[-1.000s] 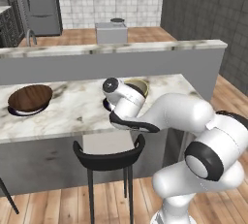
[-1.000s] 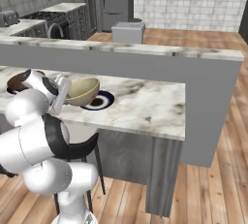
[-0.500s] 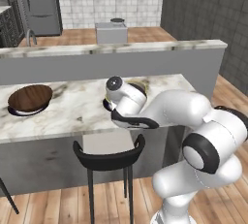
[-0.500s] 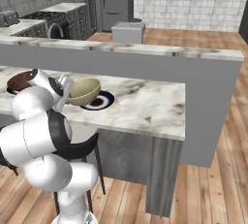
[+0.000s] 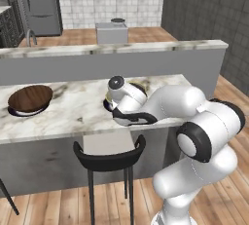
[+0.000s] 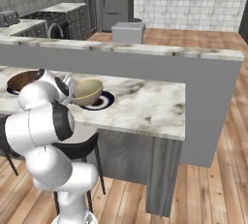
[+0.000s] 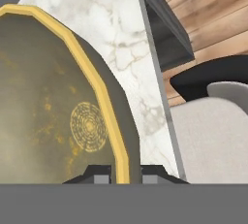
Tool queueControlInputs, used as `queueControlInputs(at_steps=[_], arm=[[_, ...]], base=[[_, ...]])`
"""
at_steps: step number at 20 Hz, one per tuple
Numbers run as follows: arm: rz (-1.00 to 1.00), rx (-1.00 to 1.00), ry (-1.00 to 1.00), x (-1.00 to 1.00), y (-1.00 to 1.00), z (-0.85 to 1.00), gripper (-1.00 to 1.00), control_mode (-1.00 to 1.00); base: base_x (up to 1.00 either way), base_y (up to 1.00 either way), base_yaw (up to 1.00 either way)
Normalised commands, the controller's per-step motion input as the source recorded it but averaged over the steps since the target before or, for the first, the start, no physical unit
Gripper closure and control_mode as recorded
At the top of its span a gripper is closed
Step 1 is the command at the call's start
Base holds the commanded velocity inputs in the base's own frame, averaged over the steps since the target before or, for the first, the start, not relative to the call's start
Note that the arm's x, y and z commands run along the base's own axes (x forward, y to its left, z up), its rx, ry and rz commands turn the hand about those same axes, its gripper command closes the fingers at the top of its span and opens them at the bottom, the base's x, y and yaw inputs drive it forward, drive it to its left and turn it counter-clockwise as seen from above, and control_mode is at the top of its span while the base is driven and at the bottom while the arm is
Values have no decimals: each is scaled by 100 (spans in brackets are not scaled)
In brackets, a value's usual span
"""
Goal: Move the bowls from the cabinet to the plates on the dining table.
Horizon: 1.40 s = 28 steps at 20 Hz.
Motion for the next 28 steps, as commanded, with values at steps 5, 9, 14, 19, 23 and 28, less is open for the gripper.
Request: queueControlInputs(at_steps=[5,9,14,19,23,28], arm=[[2,0,2,30,-9,-8,100,-100],[3,0,3,22,-3,-10,100,-100],[4,0,2,14,0,-12,100,-100],[4,0,3,15,0,-8,100,-100],[4,0,1,16,-1,-3,100,-100],[3,0,0,14,-2,-1,100,-100]], base=[[0,0,0],[0,0,0],[0,0,0],[0,0,0],[0,0,0],[0,0,0]])
